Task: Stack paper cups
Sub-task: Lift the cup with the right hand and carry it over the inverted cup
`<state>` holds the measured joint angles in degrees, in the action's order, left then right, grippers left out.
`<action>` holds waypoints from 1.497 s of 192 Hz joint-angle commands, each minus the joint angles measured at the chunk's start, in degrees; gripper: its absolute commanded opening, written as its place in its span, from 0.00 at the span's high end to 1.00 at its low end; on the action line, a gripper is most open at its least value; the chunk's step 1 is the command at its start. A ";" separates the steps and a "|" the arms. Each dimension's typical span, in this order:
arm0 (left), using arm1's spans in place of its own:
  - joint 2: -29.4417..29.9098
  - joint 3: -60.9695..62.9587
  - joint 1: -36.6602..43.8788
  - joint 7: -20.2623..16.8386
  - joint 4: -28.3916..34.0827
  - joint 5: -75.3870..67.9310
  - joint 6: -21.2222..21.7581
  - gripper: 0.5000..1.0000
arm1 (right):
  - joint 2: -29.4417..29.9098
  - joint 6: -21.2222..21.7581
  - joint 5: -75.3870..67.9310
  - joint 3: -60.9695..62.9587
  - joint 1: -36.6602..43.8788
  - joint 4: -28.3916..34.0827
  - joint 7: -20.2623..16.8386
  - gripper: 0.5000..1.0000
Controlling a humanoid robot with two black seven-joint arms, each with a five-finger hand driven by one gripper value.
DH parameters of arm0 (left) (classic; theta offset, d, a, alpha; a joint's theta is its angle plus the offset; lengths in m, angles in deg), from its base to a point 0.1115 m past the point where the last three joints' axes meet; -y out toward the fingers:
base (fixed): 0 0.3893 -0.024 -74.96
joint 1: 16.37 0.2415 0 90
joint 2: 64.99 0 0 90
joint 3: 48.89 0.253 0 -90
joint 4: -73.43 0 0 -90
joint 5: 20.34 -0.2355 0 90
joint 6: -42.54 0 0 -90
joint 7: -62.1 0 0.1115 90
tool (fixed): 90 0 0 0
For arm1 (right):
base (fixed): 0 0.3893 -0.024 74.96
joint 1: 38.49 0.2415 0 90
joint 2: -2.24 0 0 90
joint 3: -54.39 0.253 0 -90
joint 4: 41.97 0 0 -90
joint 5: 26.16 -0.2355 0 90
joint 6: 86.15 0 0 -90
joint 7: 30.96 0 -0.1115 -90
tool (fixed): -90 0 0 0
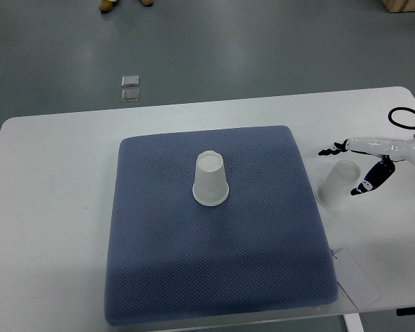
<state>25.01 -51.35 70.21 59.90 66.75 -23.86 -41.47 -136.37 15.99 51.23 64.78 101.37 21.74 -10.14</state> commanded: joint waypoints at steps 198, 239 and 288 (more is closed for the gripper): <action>0.00 0.00 0.00 0.00 0.00 0.00 -0.01 0.00 | -2.45 7.38 -4.44 7.45 14.91 -3.25 0.35 1.00; 0.00 0.00 0.00 0.00 0.00 0.00 -0.01 0.00 | -2.45 11.07 -6.64 9.48 20.19 4.22 -0.70 1.00; 0.00 0.00 0.00 0.00 0.00 0.00 -0.01 0.00 | 4.66 11.25 -6.73 9.48 22.65 6.51 -5.53 1.00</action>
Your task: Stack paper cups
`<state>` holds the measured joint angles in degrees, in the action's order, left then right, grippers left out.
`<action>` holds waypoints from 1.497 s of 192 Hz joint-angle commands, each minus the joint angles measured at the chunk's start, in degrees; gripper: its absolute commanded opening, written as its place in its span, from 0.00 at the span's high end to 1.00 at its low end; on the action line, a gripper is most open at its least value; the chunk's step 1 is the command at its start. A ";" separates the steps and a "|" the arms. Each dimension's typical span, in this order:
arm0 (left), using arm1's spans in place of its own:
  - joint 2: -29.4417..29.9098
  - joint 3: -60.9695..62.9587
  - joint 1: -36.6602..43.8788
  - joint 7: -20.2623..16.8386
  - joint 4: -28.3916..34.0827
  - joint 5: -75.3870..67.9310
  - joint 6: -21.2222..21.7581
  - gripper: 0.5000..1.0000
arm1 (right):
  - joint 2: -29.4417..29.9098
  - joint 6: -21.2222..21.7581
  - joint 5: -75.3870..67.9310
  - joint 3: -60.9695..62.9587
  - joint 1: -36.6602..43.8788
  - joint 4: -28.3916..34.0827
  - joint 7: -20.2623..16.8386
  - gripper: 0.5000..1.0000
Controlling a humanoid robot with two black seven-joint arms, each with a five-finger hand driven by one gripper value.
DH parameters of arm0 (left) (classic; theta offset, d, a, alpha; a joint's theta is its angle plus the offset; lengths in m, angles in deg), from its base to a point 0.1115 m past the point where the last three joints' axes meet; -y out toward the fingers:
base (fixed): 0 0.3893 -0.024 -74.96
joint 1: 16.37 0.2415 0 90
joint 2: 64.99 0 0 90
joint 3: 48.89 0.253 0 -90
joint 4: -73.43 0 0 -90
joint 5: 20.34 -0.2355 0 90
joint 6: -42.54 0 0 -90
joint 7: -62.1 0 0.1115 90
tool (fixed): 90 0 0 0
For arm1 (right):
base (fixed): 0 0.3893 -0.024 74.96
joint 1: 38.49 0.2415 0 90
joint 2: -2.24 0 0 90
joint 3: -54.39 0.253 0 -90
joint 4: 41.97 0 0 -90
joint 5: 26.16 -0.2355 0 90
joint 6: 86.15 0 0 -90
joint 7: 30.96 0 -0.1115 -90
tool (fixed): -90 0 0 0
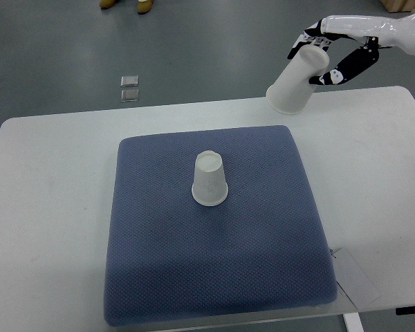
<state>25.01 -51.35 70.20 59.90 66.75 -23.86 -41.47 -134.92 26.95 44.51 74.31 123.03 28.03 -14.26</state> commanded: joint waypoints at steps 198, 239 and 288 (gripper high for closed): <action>0.00 0.00 0.00 0.00 0.00 0.00 -0.01 0.00 | 20.88 4.94 5.79 -0.67 1.35 1.19 -5.89 1.00; 0.00 0.00 0.00 0.00 0.00 0.00 -0.01 0.00 | 21.32 4.41 8.17 -1.20 0.73 1.19 -5.89 1.00; 0.00 0.00 0.00 0.00 0.00 0.00 -0.01 0.00 | 21.58 4.41 9.84 -1.20 0.73 1.19 -5.89 1.00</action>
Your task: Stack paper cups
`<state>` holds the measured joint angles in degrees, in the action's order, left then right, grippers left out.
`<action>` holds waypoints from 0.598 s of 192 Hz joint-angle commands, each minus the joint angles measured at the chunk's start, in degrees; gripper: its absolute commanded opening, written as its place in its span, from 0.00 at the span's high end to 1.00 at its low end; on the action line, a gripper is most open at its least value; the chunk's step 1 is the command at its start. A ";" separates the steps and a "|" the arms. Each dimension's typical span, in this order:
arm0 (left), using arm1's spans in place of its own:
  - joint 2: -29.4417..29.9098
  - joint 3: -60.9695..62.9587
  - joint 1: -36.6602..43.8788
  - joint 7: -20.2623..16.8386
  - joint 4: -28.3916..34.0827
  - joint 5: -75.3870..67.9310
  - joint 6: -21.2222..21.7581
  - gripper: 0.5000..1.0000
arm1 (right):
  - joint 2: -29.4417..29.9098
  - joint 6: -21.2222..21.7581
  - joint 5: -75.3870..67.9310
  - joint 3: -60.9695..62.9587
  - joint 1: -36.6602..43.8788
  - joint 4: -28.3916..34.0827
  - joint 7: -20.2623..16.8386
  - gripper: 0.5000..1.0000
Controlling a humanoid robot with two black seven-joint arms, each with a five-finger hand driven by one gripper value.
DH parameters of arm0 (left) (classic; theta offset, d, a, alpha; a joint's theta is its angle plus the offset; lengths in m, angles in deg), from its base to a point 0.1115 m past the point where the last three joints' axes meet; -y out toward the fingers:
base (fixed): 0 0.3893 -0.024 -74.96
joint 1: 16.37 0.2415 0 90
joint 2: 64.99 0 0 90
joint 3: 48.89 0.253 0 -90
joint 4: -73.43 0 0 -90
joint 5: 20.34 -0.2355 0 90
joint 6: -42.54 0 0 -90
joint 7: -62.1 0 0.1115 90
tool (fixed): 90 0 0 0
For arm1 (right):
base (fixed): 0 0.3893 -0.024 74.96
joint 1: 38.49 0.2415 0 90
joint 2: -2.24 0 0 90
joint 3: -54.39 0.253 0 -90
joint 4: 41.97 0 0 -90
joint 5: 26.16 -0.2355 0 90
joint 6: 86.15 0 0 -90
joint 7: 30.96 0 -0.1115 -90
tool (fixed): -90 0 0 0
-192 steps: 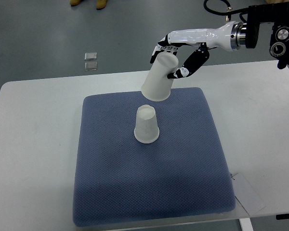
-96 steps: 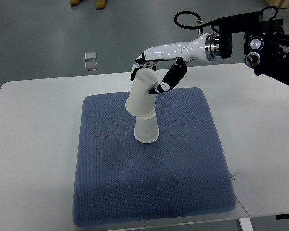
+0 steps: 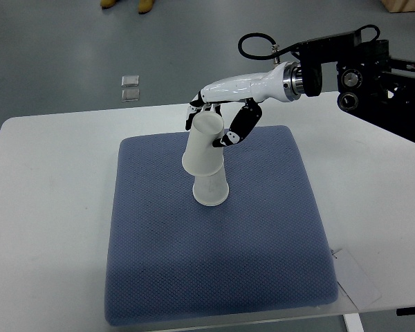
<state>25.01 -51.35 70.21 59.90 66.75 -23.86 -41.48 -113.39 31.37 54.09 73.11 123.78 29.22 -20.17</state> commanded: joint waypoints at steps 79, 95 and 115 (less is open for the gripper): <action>0.00 0.00 0.00 0.00 0.00 0.00 -0.01 0.00 | -0.12 0.00 0.34 -0.27 -0.64 -0.27 0.02 0.59; 0.00 0.00 0.00 0.00 0.00 0.00 -0.01 0.00 | -0.21 0.08 0.25 -0.27 -1.25 -0.44 0.02 0.48; 0.00 0.00 0.00 0.00 0.00 0.00 -0.01 0.00 | -0.47 0.35 0.17 -0.27 -1.25 -0.53 0.02 0.35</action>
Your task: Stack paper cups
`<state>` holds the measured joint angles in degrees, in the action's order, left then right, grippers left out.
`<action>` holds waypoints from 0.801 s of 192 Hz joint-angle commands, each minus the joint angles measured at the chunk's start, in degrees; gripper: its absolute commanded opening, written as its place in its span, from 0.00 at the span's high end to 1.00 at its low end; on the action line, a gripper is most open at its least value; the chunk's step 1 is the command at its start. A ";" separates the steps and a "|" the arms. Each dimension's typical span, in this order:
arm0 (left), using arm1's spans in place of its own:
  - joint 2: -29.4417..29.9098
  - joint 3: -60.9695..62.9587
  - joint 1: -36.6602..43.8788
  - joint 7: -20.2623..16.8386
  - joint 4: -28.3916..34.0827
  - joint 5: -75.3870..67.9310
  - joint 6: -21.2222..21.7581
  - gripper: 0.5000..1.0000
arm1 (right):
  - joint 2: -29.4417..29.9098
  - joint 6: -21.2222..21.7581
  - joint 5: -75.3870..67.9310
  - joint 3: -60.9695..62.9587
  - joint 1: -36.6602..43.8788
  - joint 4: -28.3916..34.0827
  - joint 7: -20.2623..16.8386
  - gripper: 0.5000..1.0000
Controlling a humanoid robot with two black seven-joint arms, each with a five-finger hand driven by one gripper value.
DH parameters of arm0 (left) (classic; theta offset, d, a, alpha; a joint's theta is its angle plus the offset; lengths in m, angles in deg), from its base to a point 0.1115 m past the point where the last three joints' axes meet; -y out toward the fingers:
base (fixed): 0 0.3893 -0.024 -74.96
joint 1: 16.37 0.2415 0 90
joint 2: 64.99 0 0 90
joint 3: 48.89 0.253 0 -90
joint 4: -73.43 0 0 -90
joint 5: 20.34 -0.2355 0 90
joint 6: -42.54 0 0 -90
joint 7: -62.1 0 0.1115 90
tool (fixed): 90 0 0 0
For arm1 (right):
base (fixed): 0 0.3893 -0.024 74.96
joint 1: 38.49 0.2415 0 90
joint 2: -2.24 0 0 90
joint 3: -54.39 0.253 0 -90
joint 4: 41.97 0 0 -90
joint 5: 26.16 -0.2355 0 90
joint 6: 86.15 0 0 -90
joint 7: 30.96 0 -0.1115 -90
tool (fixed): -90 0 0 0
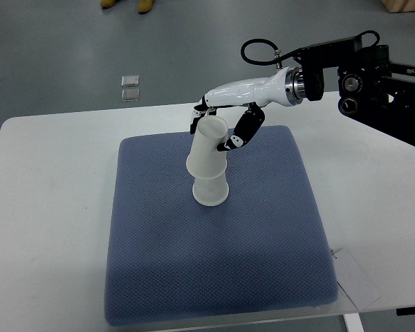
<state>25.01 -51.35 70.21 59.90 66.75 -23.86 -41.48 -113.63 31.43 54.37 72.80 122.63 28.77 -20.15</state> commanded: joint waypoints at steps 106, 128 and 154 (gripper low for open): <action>0.00 0.00 0.00 0.00 0.00 0.00 -0.01 0.00 | -6.29 -0.77 -10.56 6.47 -0.28 -4.38 -0.18 0.28; 0.00 0.00 0.00 0.00 0.00 0.00 -0.01 0.00 | -9.28 -1.12 -19.36 7.52 -2.91 -7.46 -0.18 0.28; 0.00 0.00 0.00 0.00 0.00 0.00 -0.01 0.00 | -12.44 -11.66 -37.45 7.43 -9.15 -12.91 -5.62 0.28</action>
<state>25.01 -51.35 70.21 59.91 66.75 -23.86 -41.48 -124.58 26.67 28.52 80.23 117.53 19.34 -21.94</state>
